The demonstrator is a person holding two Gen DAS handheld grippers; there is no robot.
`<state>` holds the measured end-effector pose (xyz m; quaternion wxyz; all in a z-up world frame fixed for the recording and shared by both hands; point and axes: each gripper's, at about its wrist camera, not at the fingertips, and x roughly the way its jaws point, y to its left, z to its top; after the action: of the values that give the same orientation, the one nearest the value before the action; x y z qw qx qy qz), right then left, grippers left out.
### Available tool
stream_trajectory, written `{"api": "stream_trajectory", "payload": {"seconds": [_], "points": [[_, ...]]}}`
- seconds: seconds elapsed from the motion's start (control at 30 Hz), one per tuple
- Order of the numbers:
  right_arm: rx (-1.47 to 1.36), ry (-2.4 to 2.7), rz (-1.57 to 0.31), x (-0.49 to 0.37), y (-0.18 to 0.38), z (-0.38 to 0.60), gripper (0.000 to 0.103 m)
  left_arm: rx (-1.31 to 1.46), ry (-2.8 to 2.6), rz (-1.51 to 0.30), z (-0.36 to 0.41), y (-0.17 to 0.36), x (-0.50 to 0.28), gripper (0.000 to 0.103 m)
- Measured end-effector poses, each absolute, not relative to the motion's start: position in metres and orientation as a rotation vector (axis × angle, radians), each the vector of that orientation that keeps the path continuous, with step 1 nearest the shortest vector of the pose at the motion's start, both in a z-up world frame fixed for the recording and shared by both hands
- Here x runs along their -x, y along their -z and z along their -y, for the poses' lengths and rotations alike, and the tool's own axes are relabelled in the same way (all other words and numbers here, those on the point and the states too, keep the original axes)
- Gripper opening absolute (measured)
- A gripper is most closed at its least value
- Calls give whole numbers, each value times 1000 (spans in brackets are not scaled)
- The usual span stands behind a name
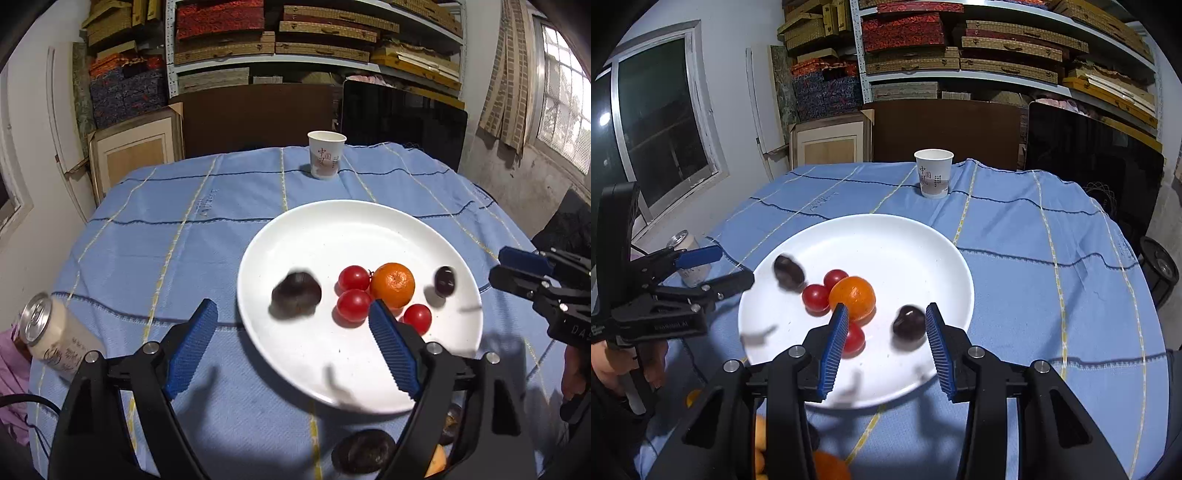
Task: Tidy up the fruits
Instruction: 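Lower both mangosteens onto the white plate and open both grippers, then grasp a yellow tomato with the left gripper while the right grasps a mangosteen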
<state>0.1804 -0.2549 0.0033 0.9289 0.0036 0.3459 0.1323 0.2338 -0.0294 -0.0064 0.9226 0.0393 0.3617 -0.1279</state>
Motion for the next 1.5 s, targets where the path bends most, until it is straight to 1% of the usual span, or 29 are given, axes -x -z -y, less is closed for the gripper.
{"api": "stream_trajectory", "payload": {"seconds": [0.17, 0.27, 0.37, 0.47, 0.7, 0.93, 1.0, 1.03, 1.07, 1.1, 1.13, 1.37, 1.5], "points": [[-11, -298, -722, -130, -1, 257, 44, -68, 308, -765, 11, 7, -187, 82], [-6, -325, -754, -92, 12, 255, 44, -113, 325, -783, 7, 21, -151, 85], [-5, -337, -777, -60, 27, 252, 44, -175, 318, -797, 5, 38, -123, 85], [-16, -344, -779, -36, 34, 250, 44, -178, 325, -813, 1, 49, -104, 85], [-61, -328, -782, -12, 37, 252, 44, -191, 312, -845, 4, 62, -93, 85], [-52, -331, -785, -2, 38, 247, 44, -180, 275, -897, 11, 76, -111, 86], [-48, -325, -785, -2, 39, 246, 44, -132, 286, -926, 6, 79, -117, 87], [-48, -323, -788, -2, 39, 247, 44, -114, 290, -934, 4, 80, -118, 84], [-48, -320, -791, -2, 40, 247, 44, -91, 313, -935, 2, 81, -118, 65], [-49, -320, -794, -3, 40, 247, 44, -84, 333, -933, 2, 80, -118, 49], [-53, -321, -799, -4, 41, 248, 44, -93, 325, -927, 3, 79, -117, 39], [-24, -320, -836, -11, 50, 239, 44, 16, 347, -832, -15, 64, -108, 38], [32, -291, -860, -21, 56, 230, 44, 41, 351, -834, -18, 64, -110, 38]]}}
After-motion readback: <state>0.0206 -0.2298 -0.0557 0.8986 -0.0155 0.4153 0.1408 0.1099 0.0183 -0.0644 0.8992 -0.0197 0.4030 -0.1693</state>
